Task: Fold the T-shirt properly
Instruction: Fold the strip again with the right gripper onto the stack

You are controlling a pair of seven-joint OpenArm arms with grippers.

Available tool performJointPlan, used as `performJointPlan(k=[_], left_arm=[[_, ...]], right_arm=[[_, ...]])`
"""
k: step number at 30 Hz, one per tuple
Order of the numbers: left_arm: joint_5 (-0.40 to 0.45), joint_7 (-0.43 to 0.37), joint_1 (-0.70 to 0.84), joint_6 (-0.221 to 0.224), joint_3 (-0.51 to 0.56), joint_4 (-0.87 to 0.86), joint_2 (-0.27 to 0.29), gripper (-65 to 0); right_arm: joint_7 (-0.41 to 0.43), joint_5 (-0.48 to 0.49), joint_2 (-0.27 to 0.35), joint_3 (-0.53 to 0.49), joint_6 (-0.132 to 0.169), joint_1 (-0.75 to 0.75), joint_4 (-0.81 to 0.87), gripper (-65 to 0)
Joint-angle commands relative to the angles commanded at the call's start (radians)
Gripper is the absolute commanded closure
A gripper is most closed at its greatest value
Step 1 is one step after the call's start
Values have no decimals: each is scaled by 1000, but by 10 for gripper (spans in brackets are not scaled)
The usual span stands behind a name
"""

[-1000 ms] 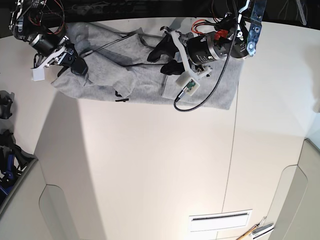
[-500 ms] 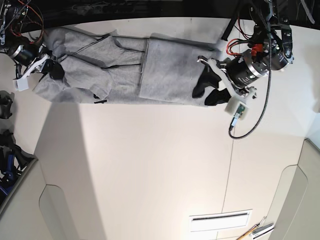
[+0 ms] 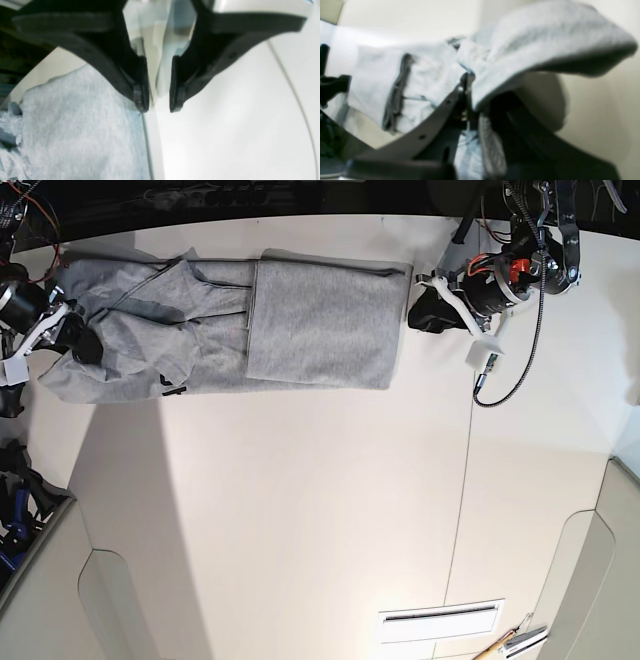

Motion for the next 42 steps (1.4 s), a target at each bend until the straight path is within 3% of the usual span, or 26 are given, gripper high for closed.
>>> performJointPlan(k=[3, 7, 10, 17, 22, 24, 26, 30, 35, 42], left_arm=[[0, -4, 0, 0, 11, -12, 22, -150], [4, -4, -9, 0, 11, -39, 94, -150], [4, -4, -11, 0, 11, -73, 141, -150], [-1, -14, -11, 0, 11, -91, 193, -150], [-40, -14, -11, 0, 10, -91, 195, -150], [-77, -9, -11, 0, 6, -86, 194, -150], [-106, 22, -11, 0, -13, -69, 194, -150], [-187, 117, -10, 0, -116, -8, 195, -150], [-277, 152, -6, 0, -282, 26, 172, -150], [-290, 169, 14, 0, -308, 26, 126, -150]], right_arm=[[-19, 7, -92, 0, -10, 1, 124, 0], [-61, 48, -225, -16, -13, 4, 277, 0], [-60, 8, -294, -74, -13, 31, 316, 0], [-29, -147, -312, -383, -23, 99, 313, 0], [64, -385, -328, -601, -30, 100, 266, 0], [146, -459, -329, -668, -52, 100, 213, -218], [216, -487, -329, -710, -51, 101, 169, -366], [225, -473, -340, -762, -50, 101, 161, -377], [185, -395, -388, -814, -43, 100, 162, -377], [147, -397, -493, -858, -35, 101, 164, -377]])
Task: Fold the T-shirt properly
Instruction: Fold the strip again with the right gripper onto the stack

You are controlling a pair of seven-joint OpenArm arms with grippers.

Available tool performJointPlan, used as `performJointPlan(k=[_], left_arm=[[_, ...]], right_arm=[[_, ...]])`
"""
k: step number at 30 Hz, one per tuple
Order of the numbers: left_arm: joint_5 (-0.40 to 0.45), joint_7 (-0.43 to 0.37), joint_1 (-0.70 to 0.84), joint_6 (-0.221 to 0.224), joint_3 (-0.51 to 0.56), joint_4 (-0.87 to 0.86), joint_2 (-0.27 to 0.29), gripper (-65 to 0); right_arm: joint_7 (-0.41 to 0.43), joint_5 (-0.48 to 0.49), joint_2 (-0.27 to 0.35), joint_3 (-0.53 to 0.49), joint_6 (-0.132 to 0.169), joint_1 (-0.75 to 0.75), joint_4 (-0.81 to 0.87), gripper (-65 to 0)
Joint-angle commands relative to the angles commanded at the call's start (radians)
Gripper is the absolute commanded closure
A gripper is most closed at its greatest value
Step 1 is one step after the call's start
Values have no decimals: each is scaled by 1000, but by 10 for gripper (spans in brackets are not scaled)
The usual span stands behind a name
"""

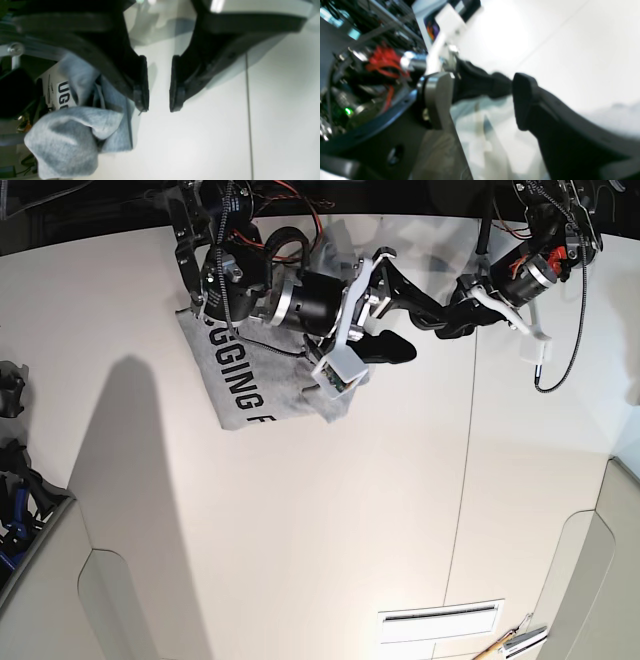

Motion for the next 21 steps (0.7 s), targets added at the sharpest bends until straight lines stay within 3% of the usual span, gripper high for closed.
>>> performJointPlan(k=[9, 11, 16, 21], left_arm=[[-27, 1, 0, 0, -42, 0, 0, -150], [-32, 2, 0, 0, -43, 0, 0, -150], [-32, 23, 0, 0, -43, 0, 0, -150], [-34, 23, 0, 0, -43, 0, 0, -150]], right_arm=[[-6, -60, -7, 31, 0, 16, 100, -372], [-22, -60, -3, 65, 0, 16, 179, -308], [-93, -60, 61, 195, -5, 16, 286, -2], [-93, -60, 157, 378, -13, -5, 284, 0]])
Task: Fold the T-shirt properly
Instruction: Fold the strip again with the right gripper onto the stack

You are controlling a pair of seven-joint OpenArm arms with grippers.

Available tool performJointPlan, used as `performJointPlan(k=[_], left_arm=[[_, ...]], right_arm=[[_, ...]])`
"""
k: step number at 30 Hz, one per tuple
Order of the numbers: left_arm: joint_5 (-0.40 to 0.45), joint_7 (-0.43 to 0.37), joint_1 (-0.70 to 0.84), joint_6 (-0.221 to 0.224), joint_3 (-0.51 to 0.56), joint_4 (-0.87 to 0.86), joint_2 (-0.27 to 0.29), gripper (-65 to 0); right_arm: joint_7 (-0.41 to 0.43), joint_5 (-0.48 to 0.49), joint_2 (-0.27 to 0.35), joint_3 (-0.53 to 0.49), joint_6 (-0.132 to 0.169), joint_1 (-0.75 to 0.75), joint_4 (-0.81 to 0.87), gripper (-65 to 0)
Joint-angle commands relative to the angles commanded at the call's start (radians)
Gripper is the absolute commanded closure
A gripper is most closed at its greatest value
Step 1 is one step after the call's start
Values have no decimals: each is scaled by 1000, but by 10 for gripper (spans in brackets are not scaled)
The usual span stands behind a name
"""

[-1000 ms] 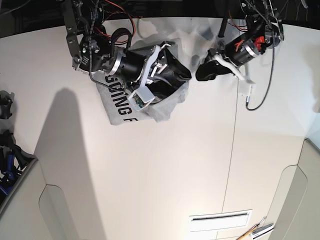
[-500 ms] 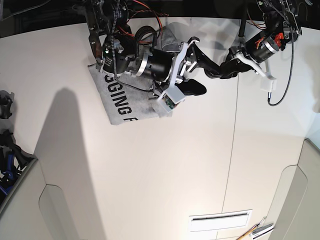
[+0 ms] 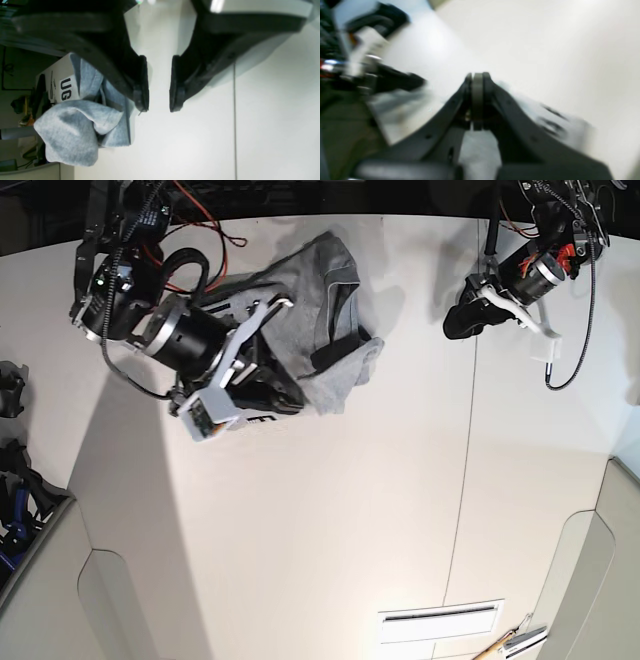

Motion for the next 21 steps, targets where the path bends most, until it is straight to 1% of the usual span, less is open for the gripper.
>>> performJointPlan(k=[3, 5, 7, 10, 12, 13, 15, 19, 21], left_arm=[[-15, 0, 0, 0, 0, 0, 0, -150], [-22, -1, 0, 0, 0, 0, 0, -150], [-22, -1, 0, 0, 0, 0, 0, -150], [-22, 0, 0, 0, 0, 0, 0, -150], [-21, 0, 0, 0, 0, 0, 0, -150], [-22, 0, 0, 0, 0, 0, 0, -150], [-21, 0, 0, 0, 0, 0, 0, -150], [-21, 0, 0, 0, 0, 0, 0, -150], [-21, 0, 0, 0, 0, 0, 0, -150]], right_arm=[[1, 0, 48, 82, 0, -5, -37, 0], [29, 0, 70, 99, 0, -4, -98, 0], [66, 4, 71, 96, 1, -4, -182, 0], [135, 28, 68, 51, 2, 7, -297, 0], [169, 29, 65, -14, 2, 32, -355, 0], [173, 29, 58, -53, 2, 54, -383, 0], [173, 25, 20, -130, 1, 110, -436, 0], [167, 25, -95, -261, 2, 242, -546, 0], [133, 26, -146, -309, 3, 300, -573, 0]])
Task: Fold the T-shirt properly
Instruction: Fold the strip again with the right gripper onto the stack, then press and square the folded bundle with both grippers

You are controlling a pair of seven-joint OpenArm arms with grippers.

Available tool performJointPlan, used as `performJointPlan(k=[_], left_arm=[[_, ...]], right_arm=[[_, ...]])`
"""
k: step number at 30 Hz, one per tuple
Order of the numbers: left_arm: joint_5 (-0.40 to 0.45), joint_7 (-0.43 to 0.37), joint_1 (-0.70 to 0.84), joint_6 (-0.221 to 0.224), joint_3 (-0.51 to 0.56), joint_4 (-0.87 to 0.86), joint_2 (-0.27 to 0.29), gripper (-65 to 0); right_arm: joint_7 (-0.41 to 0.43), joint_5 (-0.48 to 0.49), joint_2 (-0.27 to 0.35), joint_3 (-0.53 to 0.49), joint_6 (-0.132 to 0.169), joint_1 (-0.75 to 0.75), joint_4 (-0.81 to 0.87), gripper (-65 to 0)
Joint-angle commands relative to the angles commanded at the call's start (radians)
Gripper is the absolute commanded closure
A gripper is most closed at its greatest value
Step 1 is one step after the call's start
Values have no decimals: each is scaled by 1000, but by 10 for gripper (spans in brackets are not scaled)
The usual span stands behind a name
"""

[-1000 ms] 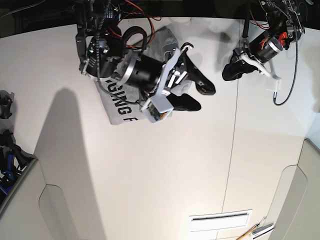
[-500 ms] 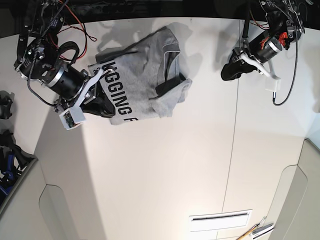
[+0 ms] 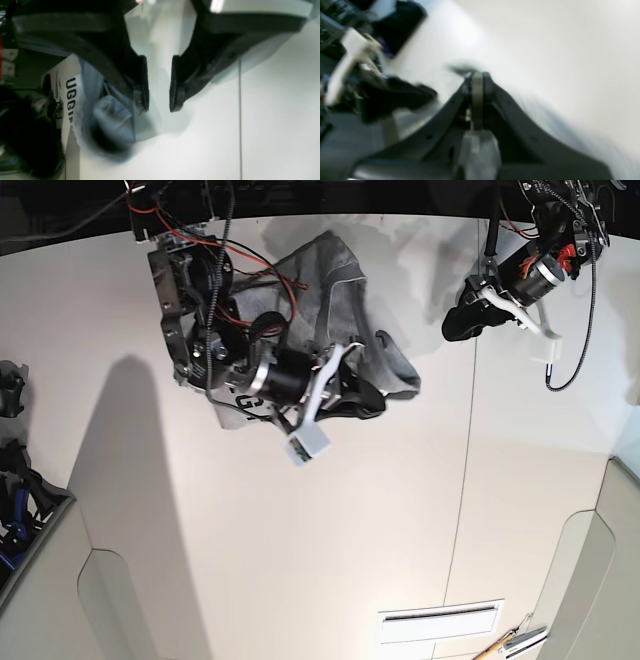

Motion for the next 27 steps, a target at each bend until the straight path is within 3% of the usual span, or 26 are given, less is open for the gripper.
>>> performJointPlan(k=[3, 6, 9, 12, 16, 18, 23, 27], left_arm=[[-1, 0, 0, 0, 0, 0, 0, -150], [-2, 5, 0, 0, 0, 3, 0, -150], [-116, 68, 0, 0, 2, 33, 0, -150], [-251, 168, 2, 0, 32, 103, 1, -150], [-243, 167, 40, 0, 185, 190, 2, -149], [-169, 125, 53, 0, 299, 198, 6, -149], [204, -84, 56, 0, 598, 195, 6, -150], [384, -174, 56, 0, 698, 192, 6, -150]], right_arm=[[-75, 0, -51, -27, 6, 62, 6, 0], [-81, -12, -50, 2, 6, 76, 42, 0], [-80, -87, -41, 95, 6, 76, 53, 0], [-75, -121, 3, 220, 6, 75, 50, 0], [-46, -120, 104, 359, 6, 73, 47, 0], [-20, -120, 152, 396, 6, 73, 35, 0], [55, -120, 222, 402, 6, 73, -65, 0], [93, -120, 224, 383, 18, 82, -212, 0]])
